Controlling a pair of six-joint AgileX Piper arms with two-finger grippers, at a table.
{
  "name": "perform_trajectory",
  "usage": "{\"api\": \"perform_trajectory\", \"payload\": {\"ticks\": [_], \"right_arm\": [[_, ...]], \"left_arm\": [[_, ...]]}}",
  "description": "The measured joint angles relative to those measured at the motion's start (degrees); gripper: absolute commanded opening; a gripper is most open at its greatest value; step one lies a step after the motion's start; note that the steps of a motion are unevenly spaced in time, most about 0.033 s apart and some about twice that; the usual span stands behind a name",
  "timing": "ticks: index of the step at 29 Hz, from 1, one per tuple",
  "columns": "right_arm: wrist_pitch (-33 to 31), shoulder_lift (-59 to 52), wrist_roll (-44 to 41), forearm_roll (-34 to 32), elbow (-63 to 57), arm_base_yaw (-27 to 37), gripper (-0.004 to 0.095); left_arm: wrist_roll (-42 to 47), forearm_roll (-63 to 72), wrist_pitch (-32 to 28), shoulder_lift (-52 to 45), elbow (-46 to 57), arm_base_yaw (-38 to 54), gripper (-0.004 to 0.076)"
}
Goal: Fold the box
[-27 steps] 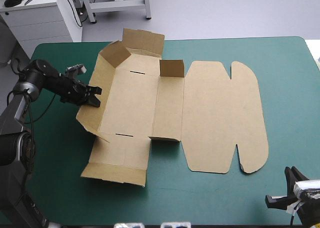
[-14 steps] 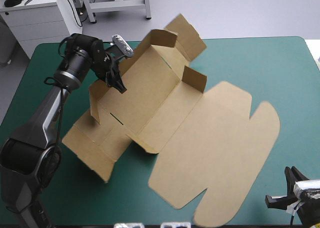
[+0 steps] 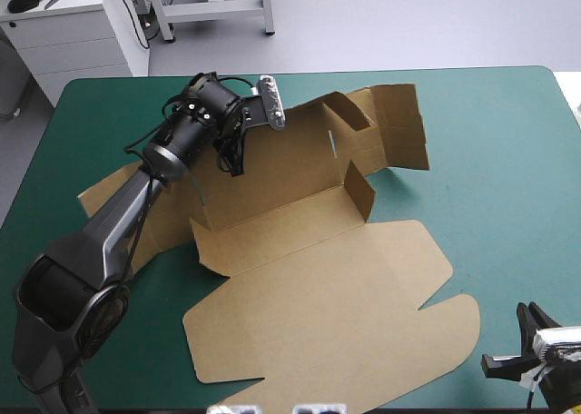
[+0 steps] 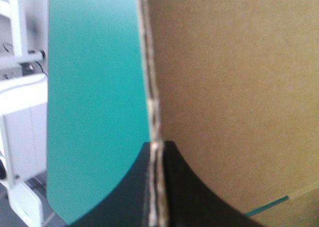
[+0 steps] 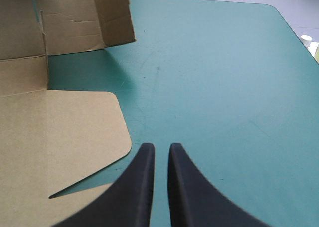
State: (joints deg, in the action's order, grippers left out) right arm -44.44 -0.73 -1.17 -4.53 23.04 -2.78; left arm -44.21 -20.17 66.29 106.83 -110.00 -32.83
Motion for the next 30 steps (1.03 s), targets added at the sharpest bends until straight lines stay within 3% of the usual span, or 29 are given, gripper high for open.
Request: {"api": "perform_trajectory", "payload": {"ticks": [4, 10, 19, 30], "right_arm": [[0.0, 0.0, 0.0, 0.0, 0.0, 0.0, 0.0088], [0.0, 0.0, 0.0, 0.0, 0.0, 0.0, 0.0088], [0.0, 0.0, 0.0, 0.0, 0.0, 0.0, 0.0088], [0.0, 0.0, 0.0, 0.0, 0.0, 0.0, 0.0088]], "left_arm": [[-0.4, -3.95, -3.33, 0.0, 0.0, -4.68, -0.0008], [0.11, -10.93, -0.84, 0.0, 0.0, -11.5, -0.0009], [3.33, -13.97, -1.75, -0.42, 0.68, -19.04, -0.0009], [18.71, -29.37, -8.52, -6.41, 17.16, -23.59, -0.0009]]}}
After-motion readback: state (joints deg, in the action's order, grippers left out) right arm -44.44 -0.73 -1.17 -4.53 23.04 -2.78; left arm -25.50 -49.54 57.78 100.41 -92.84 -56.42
